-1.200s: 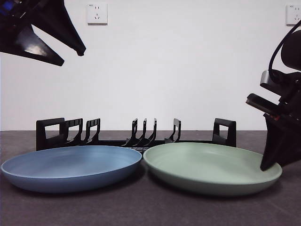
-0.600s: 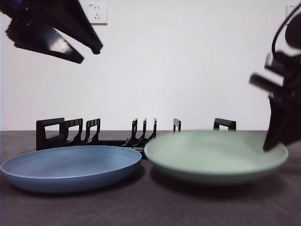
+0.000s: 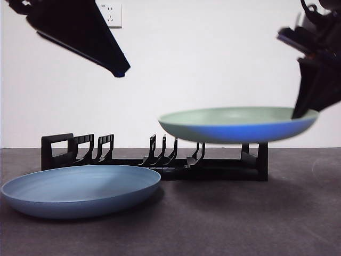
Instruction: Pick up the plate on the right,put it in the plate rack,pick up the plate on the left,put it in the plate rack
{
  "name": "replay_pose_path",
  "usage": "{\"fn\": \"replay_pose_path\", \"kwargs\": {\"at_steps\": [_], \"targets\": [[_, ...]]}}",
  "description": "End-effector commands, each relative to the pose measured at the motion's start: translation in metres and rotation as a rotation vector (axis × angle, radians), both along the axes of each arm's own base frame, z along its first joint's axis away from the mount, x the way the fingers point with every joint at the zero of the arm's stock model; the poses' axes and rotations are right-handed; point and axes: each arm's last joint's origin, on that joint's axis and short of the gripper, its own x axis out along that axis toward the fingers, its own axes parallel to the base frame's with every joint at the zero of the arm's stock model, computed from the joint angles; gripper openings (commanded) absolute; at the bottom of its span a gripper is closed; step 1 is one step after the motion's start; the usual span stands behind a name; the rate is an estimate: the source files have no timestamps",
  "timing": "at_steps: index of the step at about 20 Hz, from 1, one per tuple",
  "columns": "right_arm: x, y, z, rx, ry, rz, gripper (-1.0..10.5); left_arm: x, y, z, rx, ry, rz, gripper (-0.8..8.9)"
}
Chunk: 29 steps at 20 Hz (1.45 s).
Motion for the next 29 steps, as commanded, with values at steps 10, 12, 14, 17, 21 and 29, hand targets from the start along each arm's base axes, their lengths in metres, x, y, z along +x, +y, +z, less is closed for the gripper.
{"fn": "replay_pose_path", "kwargs": {"at_steps": [10,12,14,17,21,29], "targets": [[-0.008,0.027,0.01,0.005,0.011,0.115,-0.1,-0.01,-0.025,-0.017,0.251,-0.161,-0.206,3.14],[-0.01,0.031,0.009,0.004,0.017,0.132,-0.1,-0.01,-0.028,-0.021,0.262,-0.157,-0.224,3.14],[-0.012,0.034,0.009,0.003,0.025,0.145,-0.1,-0.01,-0.032,-0.025,0.284,-0.151,-0.243,3.14],[-0.014,0.036,0.009,0.038,0.042,0.166,-0.1,-0.008,-0.035,-0.031,0.305,-0.132,-0.254,3.09],[-0.014,0.036,0.009,0.064,0.052,0.181,-0.1,-0.009,-0.037,-0.035,0.31,-0.108,-0.28,1.14],[-0.014,0.036,0.01,0.062,0.048,0.186,-0.1,-0.013,-0.04,-0.035,0.309,-0.111,-0.301,-0.13]]}}
